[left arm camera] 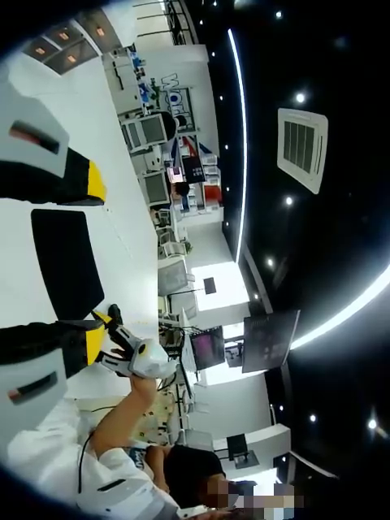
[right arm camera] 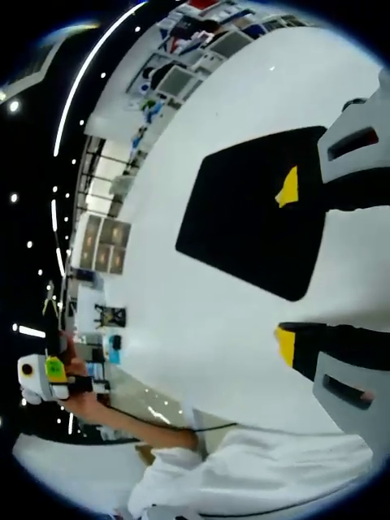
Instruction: Arrange the mouse and mouse pad neatly on the desk surface
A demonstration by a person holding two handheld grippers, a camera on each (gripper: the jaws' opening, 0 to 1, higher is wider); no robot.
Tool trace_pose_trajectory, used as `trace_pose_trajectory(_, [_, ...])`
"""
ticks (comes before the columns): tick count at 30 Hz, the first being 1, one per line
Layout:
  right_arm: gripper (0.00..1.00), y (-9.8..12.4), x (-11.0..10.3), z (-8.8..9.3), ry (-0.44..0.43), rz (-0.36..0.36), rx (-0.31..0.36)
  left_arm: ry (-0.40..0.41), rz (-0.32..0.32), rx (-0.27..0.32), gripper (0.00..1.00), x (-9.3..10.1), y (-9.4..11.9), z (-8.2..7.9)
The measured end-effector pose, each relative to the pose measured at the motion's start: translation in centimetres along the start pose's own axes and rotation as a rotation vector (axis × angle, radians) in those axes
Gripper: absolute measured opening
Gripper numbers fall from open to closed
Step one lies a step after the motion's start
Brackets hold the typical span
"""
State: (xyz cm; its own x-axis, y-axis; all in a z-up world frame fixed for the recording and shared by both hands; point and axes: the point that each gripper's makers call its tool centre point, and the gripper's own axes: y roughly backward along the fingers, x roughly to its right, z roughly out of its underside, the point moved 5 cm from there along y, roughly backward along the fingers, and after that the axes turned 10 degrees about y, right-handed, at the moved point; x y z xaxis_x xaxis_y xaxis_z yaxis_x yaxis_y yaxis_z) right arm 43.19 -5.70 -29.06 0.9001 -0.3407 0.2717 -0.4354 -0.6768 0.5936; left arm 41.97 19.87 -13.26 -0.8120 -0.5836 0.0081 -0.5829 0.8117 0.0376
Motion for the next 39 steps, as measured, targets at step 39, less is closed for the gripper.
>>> trace_pose_trajectory(39, [0.50, -2.3, -1.0, 1.8, -0.082, -0.090, 0.016, 0.001, 0.007, -0.006, 0.57, 0.1, -0.3, 0.1])
